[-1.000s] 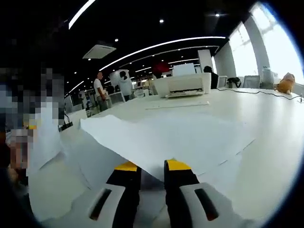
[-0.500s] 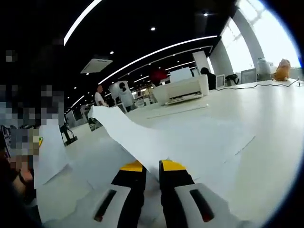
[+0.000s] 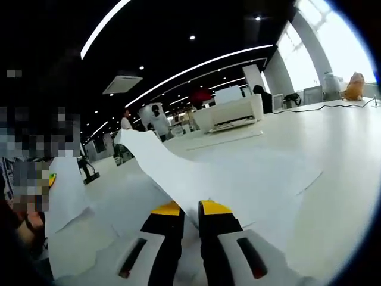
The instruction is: Organize the stack of printing papers by aligning and flattening the scattered papers on the table
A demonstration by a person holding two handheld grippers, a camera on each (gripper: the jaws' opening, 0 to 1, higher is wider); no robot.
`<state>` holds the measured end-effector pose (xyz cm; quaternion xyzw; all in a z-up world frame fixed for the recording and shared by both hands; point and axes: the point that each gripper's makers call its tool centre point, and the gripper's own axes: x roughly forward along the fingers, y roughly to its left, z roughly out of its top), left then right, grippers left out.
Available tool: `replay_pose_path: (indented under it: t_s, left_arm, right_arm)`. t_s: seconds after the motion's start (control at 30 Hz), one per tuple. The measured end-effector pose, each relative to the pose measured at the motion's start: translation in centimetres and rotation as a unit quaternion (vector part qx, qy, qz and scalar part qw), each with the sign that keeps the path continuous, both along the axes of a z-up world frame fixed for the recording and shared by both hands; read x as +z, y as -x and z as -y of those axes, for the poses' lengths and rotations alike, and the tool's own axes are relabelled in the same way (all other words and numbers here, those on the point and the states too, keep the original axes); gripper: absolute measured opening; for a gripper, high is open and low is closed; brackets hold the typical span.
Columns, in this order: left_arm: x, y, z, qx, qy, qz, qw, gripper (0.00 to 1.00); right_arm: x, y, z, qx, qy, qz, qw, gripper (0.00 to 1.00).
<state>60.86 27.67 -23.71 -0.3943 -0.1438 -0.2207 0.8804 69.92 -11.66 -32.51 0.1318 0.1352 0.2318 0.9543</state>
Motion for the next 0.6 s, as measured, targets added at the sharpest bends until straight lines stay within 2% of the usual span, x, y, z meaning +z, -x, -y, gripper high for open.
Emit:
replay_pose_path:
  t_s: [0.6]
  left_arm:
    - [0.02,0.0,-0.02,-0.003,0.006,-0.001,1.0,0.19]
  right_arm:
    - [0.03,0.07,0.03,0.002,0.002,0.001,1.0,0.06]
